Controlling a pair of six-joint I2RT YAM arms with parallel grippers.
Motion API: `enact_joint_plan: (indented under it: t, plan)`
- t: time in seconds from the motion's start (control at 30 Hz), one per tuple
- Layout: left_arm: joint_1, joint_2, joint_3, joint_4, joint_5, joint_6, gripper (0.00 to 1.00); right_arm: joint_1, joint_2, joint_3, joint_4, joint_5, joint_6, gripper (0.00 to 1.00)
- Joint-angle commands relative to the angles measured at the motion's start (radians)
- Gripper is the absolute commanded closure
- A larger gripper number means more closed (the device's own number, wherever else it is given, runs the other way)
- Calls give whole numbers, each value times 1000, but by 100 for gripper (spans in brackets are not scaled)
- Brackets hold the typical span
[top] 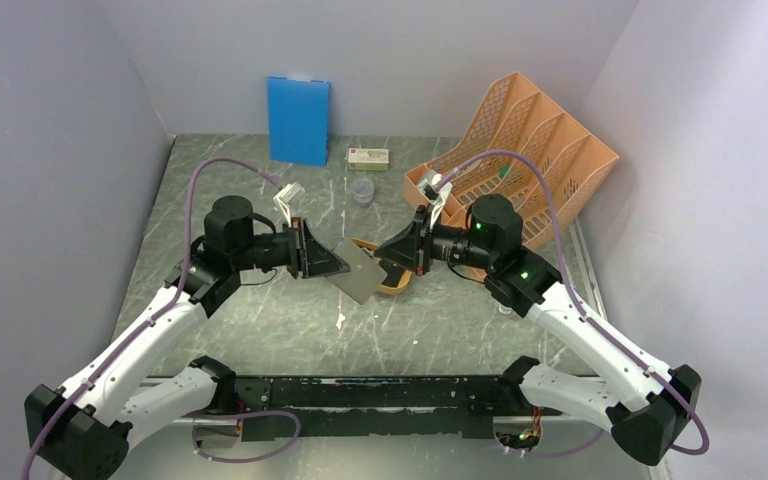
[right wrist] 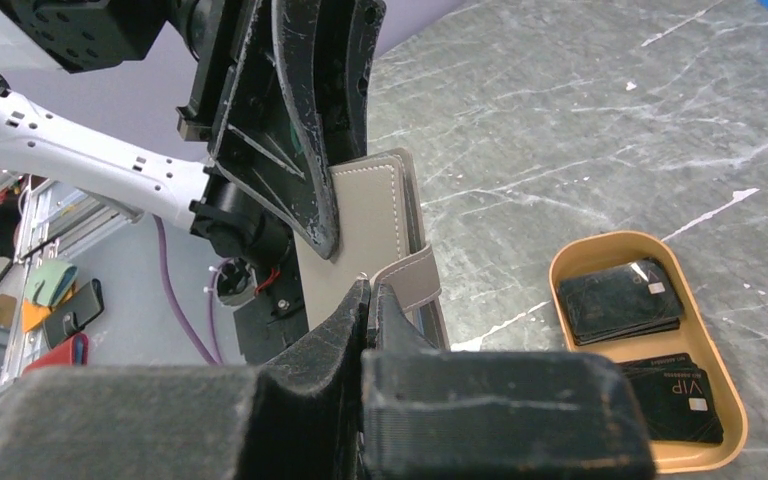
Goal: Put the credit cards into the card holder
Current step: Close the card holder.
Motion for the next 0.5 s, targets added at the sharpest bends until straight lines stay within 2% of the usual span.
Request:
enact_joint_plan:
  t: [0.0,0.27,0.47]
  plan:
    - [9,-1,54,-24,-25,10,95,-2,-24,-18,38,12,12,100]
    - [9,7,53,-29,-21,5,95,0,-11,-25,81,-17,58,100]
    - [8,25,61,-35,-16,-2,95,3,24,15,9,-18,11,100]
